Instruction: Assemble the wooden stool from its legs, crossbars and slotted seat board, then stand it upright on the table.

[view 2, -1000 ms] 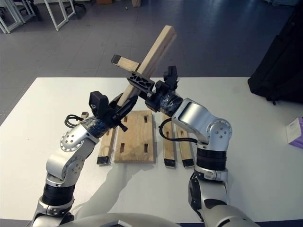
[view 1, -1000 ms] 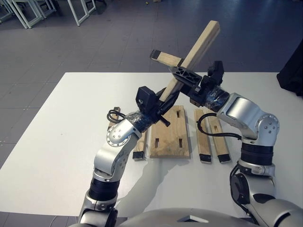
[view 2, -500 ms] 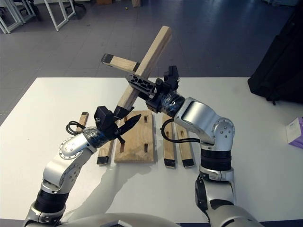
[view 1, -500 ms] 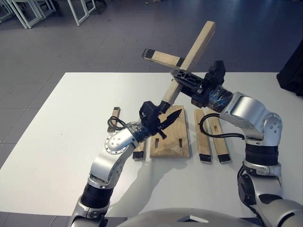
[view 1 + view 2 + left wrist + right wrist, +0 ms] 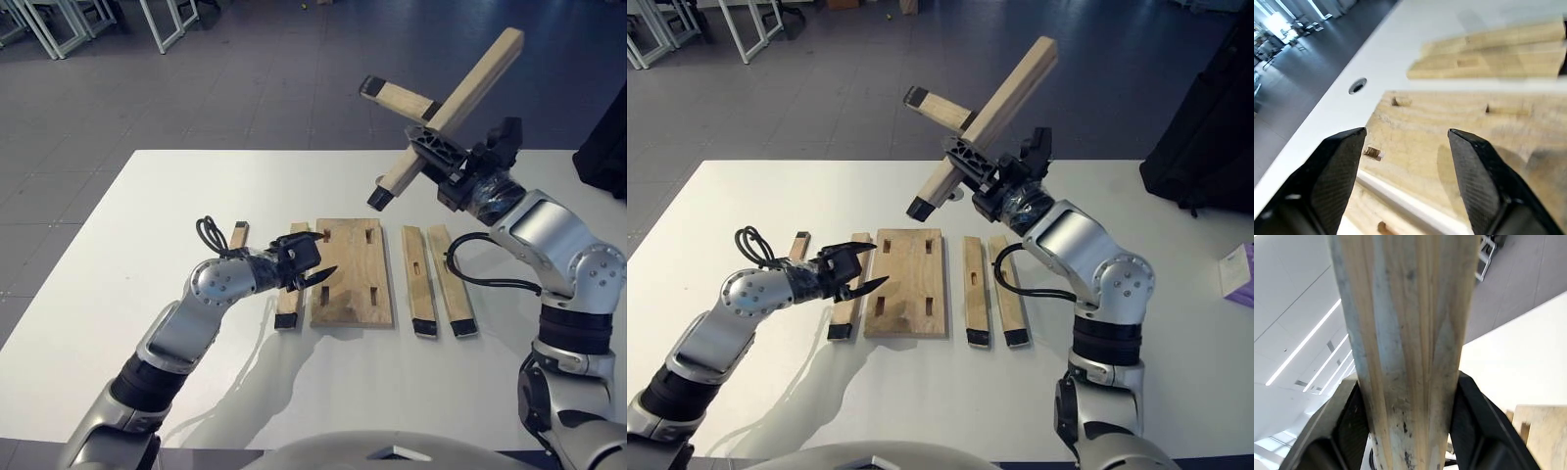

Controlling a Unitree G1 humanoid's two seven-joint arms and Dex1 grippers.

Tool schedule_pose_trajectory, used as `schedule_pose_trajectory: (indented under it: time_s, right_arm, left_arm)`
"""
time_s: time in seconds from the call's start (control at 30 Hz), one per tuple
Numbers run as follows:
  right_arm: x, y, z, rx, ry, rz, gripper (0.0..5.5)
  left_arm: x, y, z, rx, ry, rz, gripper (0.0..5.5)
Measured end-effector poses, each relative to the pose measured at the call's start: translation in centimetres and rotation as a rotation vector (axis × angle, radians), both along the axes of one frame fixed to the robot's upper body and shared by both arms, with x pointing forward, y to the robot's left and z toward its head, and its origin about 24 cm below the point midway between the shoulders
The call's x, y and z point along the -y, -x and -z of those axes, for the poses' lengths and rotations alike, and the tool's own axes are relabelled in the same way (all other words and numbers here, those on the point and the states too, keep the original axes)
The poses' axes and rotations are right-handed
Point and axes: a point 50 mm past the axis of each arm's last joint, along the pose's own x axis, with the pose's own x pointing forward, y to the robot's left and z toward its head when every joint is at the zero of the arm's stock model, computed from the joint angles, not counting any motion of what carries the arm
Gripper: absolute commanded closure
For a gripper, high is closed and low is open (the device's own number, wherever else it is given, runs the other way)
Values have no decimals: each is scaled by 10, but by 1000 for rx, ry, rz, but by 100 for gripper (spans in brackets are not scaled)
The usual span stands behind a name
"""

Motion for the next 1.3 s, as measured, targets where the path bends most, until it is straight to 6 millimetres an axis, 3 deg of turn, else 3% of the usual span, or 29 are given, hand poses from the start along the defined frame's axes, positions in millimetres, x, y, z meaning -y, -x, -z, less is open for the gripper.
schedule_pose_trajectory:
  time_s: [0.17,0.43,0.7,0.77,0.93,1.07,1.2,1.3]
  right_arm:
    - [0,0,1,46,54,23,347]
    - [3,-5,6,86,171,131,347]
    - [5,-7,6,115,212,193,347]
    - [6,-9,6,192,247,227,347]
    - [29,-6,39,400,393,197,347]
    - [33,-2,57,483,449,97,347]
    - [31,-1,67,491,480,104,347]
    - [32,3,75,464,483,109,347]
  left_arm:
    - [-1,1,4,-30,-56,1,242]
    - [-1,20,35,-175,-165,42,242]
    - [-1,9,39,-70,-269,71,242]
    - [-1,9,39,-66,-275,83,242]
    - [-15,13,33,-51,-364,223,242]
    - [-44,1,45,-114,-453,206,242]
    - [-30,-7,40,-129,-283,108,242]
    - [-26,-19,10,-101,-167,71,242]
